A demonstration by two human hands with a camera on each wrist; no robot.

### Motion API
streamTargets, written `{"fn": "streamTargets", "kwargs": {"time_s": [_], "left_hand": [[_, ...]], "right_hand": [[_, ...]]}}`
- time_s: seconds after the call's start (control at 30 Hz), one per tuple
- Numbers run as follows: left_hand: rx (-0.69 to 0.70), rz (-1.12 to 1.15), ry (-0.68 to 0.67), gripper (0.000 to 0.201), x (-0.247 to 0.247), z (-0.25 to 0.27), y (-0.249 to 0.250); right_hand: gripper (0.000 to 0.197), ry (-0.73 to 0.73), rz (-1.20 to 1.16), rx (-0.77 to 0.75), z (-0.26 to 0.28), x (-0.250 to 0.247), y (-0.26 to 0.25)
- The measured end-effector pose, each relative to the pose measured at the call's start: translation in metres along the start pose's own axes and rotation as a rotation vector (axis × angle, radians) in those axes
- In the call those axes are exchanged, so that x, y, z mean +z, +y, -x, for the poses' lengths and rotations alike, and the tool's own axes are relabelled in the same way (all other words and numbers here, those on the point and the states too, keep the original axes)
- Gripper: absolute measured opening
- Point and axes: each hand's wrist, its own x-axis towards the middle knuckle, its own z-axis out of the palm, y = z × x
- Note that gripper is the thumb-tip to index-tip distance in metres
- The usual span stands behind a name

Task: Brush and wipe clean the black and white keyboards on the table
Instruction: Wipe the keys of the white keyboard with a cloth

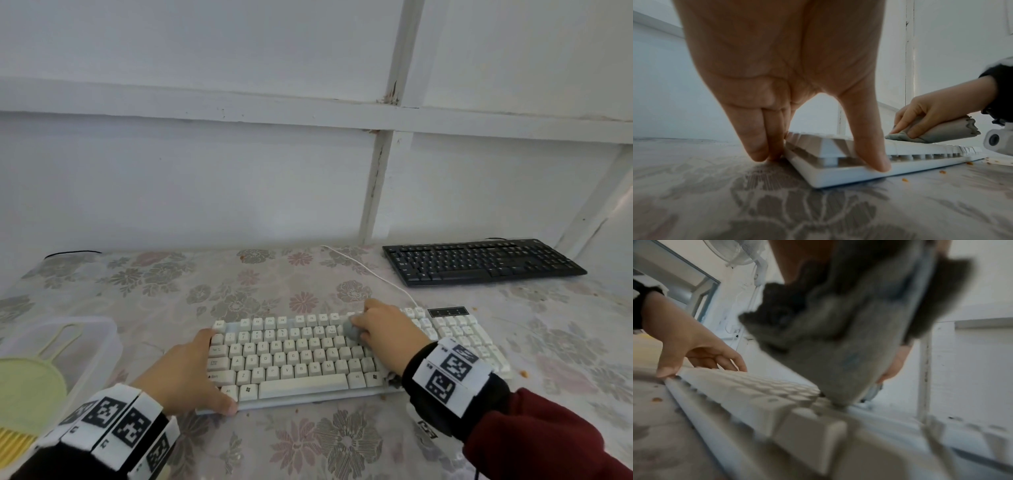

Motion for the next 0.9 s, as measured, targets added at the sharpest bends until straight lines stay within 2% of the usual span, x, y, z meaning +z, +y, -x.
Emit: {"fn": "streamTargets", "kwargs": {"time_s": [0.2, 0.37, 0.5, 0.67, 0.9], "left_hand": [[0.007, 0.006, -0.002, 0.116, 0.000, 0.001, 0.000], [0.004, -0.002, -0.001, 0.115, 0.000, 0.001, 0.001], [0.006, 0.003, -0.002, 0.115, 0.000, 0.000, 0.001], [-0.001, 0.003, -0.007, 0.118, 0.001, -0.001, 0.000], [-0.003, -0.008, -0.008, 0.116, 0.001, -0.001, 0.000]], "right_hand": [[0.042, -0.021, 0.066, 0.091, 0.008, -0.003, 0.027], [0.022, -0.067, 0.067, 0.128, 0.015, -0.019, 0.045], [0.023, 0.052, 0.031, 0.235, 0.015, -0.036, 0.066], [0.022, -0.053, -0.012, 0.117, 0.023, -0.025, 0.069], [0.027, 0.000, 0.115, 0.105, 0.018, -0.017, 0.071]]}}
